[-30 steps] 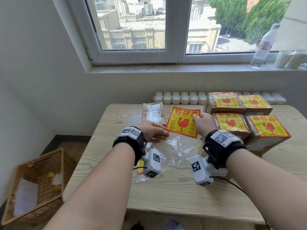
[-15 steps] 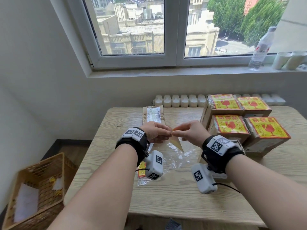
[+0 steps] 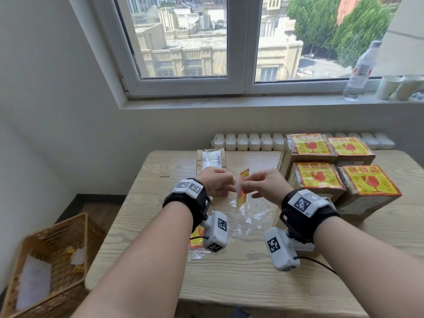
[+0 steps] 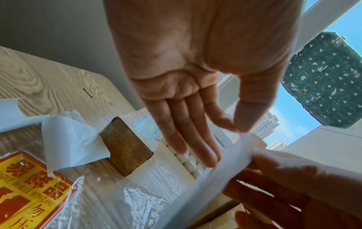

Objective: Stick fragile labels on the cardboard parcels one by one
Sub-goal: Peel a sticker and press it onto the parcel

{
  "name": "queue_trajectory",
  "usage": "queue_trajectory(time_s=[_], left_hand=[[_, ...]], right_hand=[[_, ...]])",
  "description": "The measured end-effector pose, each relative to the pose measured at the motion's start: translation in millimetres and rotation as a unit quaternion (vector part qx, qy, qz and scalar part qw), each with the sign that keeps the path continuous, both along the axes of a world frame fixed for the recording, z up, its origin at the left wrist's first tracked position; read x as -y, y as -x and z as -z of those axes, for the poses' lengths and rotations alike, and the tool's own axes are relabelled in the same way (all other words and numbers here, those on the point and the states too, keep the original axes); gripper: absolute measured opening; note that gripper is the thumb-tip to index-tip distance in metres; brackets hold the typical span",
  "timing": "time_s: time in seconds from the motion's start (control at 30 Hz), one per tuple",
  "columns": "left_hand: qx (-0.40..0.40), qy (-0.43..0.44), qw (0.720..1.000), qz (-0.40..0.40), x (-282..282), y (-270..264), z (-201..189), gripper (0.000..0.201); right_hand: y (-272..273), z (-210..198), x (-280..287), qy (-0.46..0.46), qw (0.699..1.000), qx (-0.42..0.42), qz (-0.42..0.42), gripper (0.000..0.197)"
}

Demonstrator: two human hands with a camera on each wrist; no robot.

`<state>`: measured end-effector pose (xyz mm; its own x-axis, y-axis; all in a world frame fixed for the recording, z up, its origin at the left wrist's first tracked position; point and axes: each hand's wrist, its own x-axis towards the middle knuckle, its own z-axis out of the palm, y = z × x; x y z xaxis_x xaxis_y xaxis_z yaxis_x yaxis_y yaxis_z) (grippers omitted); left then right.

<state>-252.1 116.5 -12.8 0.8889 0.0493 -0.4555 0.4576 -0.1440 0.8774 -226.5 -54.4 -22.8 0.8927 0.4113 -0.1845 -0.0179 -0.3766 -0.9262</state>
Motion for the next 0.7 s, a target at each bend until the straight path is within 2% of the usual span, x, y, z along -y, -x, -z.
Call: queue_trajectory(time_s=[0.13, 0.2, 0.27, 0.5, 0.6, 0.7], left_hand=[[0.006, 0.017, 1.0, -0.008, 3, 0, -4, 0.007], [0.009, 0.011, 1.0, 0.009, 4, 1, -3, 0.017], [0.013, 0.01, 1.0, 0.007, 5, 2, -4, 0.01], [0.013, 0.038, 0.999, -0.027, 1, 4, -5, 0.012], [0.017, 0.043, 0.999, -0.024, -1, 6, -8, 0.005], [0.018, 0.051, 0.998, -0.013, -4, 7, -8, 0.002]], right_hand=[[-3, 1, 0, 0.001, 1.0, 0.004, 0.017, 0.005], [-3, 2, -1, 0.011, 1.0, 0.009, 0.022, 0.007], [-3, 2, -2, 0.01, 1.0, 0.005, 0.027, 0.009], [-2, 3, -3, -0.05, 0.991, -0.043, 0.115, 0.019], [-1, 2, -6, -0.06, 0.994, -0.052, 0.075, 0.037], [-1, 4, -13, -0.043, 0.998, -0.026, 0.05, 0.035]])
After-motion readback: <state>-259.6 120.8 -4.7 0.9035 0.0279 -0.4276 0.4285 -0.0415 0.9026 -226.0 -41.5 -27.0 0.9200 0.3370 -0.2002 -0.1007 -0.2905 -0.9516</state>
